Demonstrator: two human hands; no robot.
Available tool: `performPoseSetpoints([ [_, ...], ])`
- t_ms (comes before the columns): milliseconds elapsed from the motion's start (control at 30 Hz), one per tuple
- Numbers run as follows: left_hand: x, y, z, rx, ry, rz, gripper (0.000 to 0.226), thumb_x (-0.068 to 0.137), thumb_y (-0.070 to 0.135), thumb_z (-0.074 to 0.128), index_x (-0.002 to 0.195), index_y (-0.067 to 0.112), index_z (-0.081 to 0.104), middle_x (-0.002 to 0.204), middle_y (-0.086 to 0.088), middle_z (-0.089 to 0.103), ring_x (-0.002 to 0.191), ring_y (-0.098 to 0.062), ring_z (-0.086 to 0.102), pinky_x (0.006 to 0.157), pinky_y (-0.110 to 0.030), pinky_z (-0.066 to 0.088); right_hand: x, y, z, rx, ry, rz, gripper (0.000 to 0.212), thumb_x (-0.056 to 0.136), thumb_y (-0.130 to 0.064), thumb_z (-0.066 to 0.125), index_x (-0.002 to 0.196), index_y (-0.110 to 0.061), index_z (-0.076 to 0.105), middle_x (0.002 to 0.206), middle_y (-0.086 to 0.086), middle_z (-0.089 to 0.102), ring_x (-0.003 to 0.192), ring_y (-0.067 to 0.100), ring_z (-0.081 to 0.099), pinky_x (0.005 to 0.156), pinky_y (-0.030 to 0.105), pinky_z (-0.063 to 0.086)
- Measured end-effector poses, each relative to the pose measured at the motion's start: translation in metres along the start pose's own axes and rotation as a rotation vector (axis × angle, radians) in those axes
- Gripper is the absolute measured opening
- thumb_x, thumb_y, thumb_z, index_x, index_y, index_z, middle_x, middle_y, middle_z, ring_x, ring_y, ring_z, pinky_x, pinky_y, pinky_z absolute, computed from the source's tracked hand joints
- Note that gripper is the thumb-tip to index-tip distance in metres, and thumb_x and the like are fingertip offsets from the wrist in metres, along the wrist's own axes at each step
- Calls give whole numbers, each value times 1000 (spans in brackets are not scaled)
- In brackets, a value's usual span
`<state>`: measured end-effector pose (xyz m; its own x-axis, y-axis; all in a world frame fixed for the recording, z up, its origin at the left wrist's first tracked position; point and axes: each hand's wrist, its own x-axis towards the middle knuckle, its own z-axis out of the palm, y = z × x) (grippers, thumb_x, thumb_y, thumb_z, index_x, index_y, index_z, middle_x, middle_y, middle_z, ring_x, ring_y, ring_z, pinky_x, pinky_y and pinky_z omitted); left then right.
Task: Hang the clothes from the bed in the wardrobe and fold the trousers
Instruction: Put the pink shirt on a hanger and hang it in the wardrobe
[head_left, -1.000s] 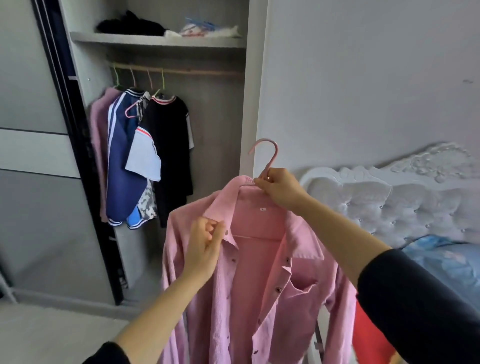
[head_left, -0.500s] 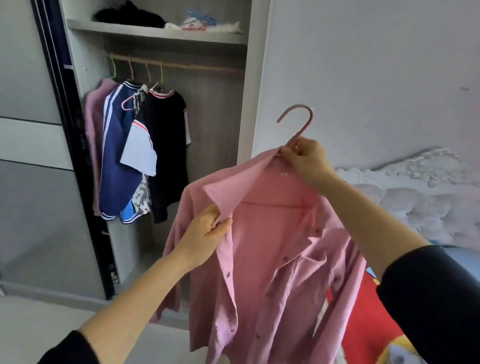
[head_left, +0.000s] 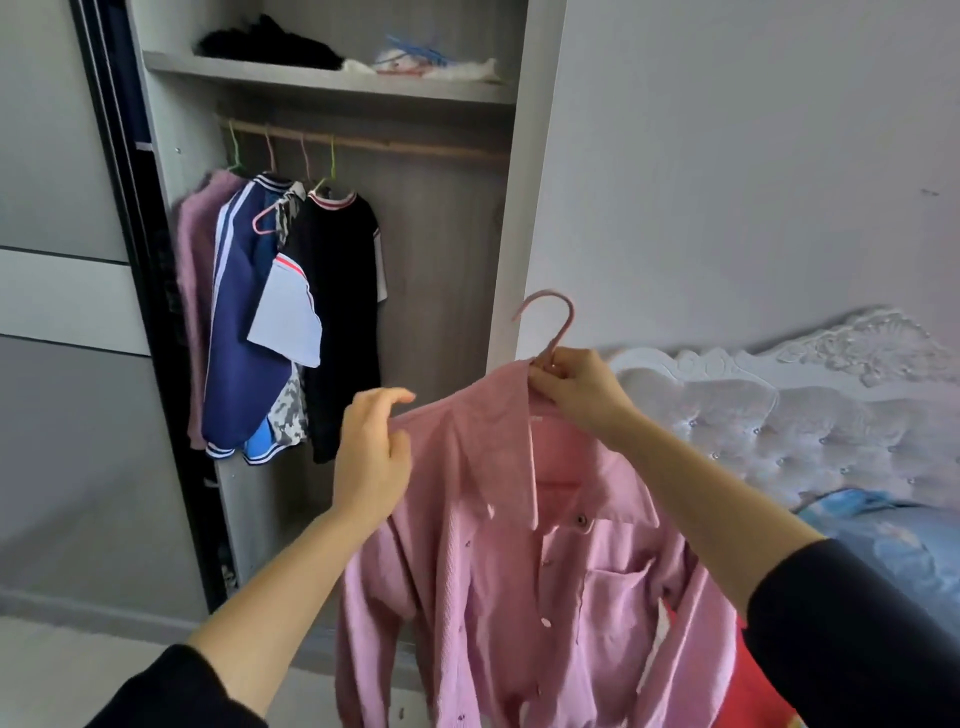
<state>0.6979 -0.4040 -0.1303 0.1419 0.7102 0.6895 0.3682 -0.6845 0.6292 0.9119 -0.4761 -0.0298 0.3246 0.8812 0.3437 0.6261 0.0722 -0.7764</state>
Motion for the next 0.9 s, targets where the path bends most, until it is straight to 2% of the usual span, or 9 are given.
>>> performPoseSetpoints([
  [67, 19, 2, 5, 48, -176, 60, 38, 89, 7, 54, 126, 18, 55, 118, 7, 54, 112, -12, 51, 95, -29, 40, 2, -5, 16, -29, -25, -24, 17, 90, -14, 61, 73, -12, 64, 70, 3, 63, 69, 19, 58, 75, 40, 53],
  [133, 30, -1, 12, 80, -310, 76, 22, 94, 20, 55, 115, 18, 62, 91, 10, 61, 91, -14, 59, 85, -32, 43, 4, -10, 31, -95, -47, -64, 17, 90, -15, 62, 75, -8, 65, 72, 6, 63, 70, 18, 55, 74, 39, 52],
  [200, 39, -7, 15, 16, -296, 6, 10, 95, 17, 55, 92, 17, 64, 64, 11, 53, 65, -10, 54, 68, -30, 41, 8, -12, 39, -126, -84, -101, 18, 90, -18, 64, 79, -4, 68, 73, 10, 64, 69, 15, 53, 71, 35, 50],
  [267, 47, -20, 15, -10, -185, 7, 14, 93, 11, 55, 82, 17, 61, 57, 11, 49, 57, -4, 48, 62, -26, 36, 13, -13, 40, -26, -102, -125, 16, 88, -19, 67, 75, -11, 70, 70, 3, 65, 65, 9, 54, 67, 26, 48],
  [400, 66, -40, 10, -8, -83, 23, 13, 93, 10, 57, 82, 13, 62, 59, 10, 50, 59, -3, 49, 62, -25, 37, 33, -1, 24, 193, 41, -19, 15, 86, -7, 59, 87, -3, 73, 83, 3, 69, 73, 7, 58, 65, 8, 44],
  [533, 88, -62, 11, 21, -95, -24, 13, 92, 9, 54, 84, 14, 64, 59, 8, 51, 58, -6, 49, 62, -27, 37, 46, 18, 34, -57, -246, 47, 27, 88, -3, 54, 64, -12, 63, 62, -7, 51, 56, 4, 42, 55, 16, 36],
  [667, 115, -77, 27, -14, -159, -64, 13, 93, 11, 55, 89, 13, 67, 72, 2, 63, 70, -15, 58, 68, -34, 46, 82, 19, 60, -317, -258, -22, 42, 83, -19, 66, 51, -17, 39, 52, -7, 34, 51, 10, 29, 46, 18, 27],
  [767, 144, -92, 43, 161, -214, -48, 12, 93, 19, 56, 91, 14, 66, 79, 1, 61, 86, -28, 58, 77, -40, 45, 116, 18, 68, -390, -305, -41, 40, 81, -19, 66, 49, -19, 43, 51, -7, 40, 49, 9, 34, 43, 14, 28],
  [900, 188, -117, 65, 354, -358, -113, 19, 94, 33, 52, 77, 24, 59, 82, 5, 51, 99, -27, 49, 79, -38, 36, 168, 23, 82, -338, -448, -1, 22, 78, -21, 72, 64, -9, 59, 63, 0, 50, 57, 13, 44, 53, 23, 36],
])
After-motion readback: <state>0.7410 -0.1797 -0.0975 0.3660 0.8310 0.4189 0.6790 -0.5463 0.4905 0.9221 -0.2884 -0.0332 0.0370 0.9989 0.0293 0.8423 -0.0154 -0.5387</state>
